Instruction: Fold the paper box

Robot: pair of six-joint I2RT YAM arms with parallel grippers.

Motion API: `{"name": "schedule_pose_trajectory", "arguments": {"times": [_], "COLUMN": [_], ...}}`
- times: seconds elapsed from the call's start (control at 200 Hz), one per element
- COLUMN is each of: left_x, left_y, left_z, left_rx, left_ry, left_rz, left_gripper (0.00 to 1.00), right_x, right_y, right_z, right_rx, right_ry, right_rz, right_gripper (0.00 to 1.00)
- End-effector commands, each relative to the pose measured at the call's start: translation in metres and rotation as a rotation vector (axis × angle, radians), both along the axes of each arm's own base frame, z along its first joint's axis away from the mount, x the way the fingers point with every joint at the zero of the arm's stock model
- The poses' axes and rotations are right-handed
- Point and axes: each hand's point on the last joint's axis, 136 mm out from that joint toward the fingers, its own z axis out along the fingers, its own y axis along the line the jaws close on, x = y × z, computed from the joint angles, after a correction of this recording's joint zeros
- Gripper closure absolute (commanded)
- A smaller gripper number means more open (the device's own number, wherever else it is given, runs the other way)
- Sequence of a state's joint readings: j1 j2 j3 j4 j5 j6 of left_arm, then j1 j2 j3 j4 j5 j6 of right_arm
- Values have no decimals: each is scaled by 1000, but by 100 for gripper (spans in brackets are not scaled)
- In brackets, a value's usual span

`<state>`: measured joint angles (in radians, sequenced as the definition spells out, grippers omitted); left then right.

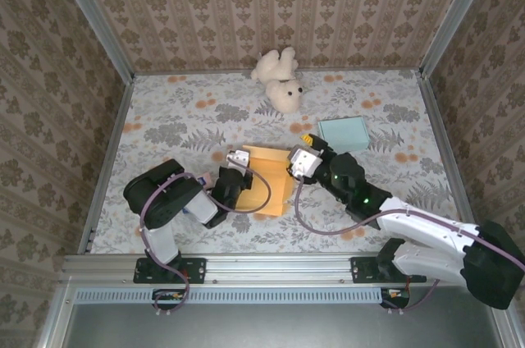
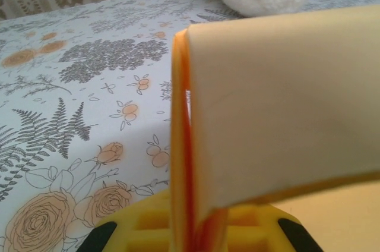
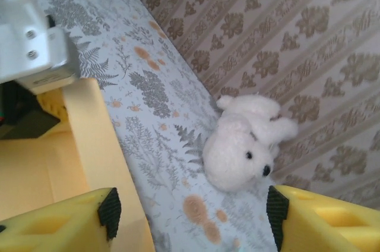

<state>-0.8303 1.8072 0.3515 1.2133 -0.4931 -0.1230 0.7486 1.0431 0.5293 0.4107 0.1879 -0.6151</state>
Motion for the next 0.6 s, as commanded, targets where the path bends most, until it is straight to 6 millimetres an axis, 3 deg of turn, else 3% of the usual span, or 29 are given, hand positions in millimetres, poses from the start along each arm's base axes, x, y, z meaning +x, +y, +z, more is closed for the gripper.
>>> {"name": "schedule_pose_trajectory", "arguments": {"times": [0.0, 0.17, 0.31, 0.595], "left_x": [-12, -37, -50, -52], "left_y": [-25, -51, -61, -64], "left_z": [12, 23, 28, 28], "left_rx": [12, -20, -29, -29], "left_ry": [-57, -66, -75, -73], "left_rz": [-194, -403, -502, -523], "left_gripper": [100, 100, 100, 100], "right_x": [7, 24, 31, 27], "right_y": [-13, -29, -30, -3], "right_z": [17, 14, -8, -62], "right_rx": [177, 264, 309, 314], "right_ry": [159, 344, 503, 764], "right_rz": [-90, -195, -207, -134], "right_gripper": [29, 29, 32, 41]}}
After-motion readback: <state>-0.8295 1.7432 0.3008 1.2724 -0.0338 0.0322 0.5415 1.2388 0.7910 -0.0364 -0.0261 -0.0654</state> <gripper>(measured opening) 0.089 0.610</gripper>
